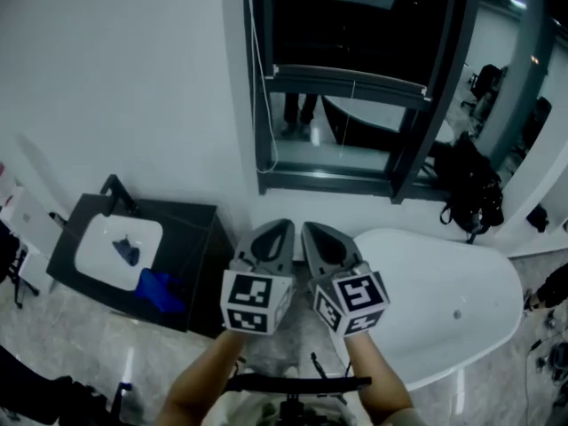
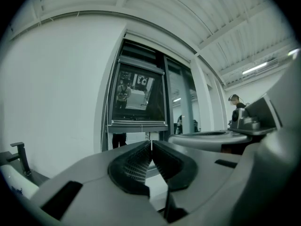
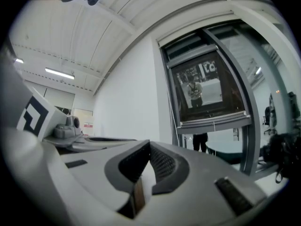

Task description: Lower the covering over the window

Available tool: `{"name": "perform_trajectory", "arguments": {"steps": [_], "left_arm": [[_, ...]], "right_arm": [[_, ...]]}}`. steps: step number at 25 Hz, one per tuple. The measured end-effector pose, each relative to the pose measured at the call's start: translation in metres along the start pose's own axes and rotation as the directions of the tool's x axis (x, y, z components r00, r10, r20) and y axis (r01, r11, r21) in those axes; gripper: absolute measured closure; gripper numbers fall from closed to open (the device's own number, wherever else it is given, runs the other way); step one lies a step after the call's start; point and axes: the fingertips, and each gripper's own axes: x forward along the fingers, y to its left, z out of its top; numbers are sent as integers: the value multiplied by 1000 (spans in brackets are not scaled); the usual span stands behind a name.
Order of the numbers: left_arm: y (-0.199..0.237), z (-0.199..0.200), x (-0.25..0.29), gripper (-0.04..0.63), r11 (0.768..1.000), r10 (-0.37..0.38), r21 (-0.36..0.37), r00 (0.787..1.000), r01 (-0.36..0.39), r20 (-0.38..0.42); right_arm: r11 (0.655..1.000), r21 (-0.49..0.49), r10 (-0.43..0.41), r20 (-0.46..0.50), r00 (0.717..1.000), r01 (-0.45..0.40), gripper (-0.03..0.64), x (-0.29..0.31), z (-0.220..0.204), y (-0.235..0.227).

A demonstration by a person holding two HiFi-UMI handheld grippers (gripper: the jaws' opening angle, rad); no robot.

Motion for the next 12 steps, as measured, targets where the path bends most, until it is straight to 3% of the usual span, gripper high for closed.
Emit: {"name": "perform_trajectory", "arguments": {"steps": [12], "left_arm": [[19,-9,-35,571,999,-40,12,999,41,-36]], "right_arm": [[999,11,-45,-23,999,45,609,5,-6,39]]}}
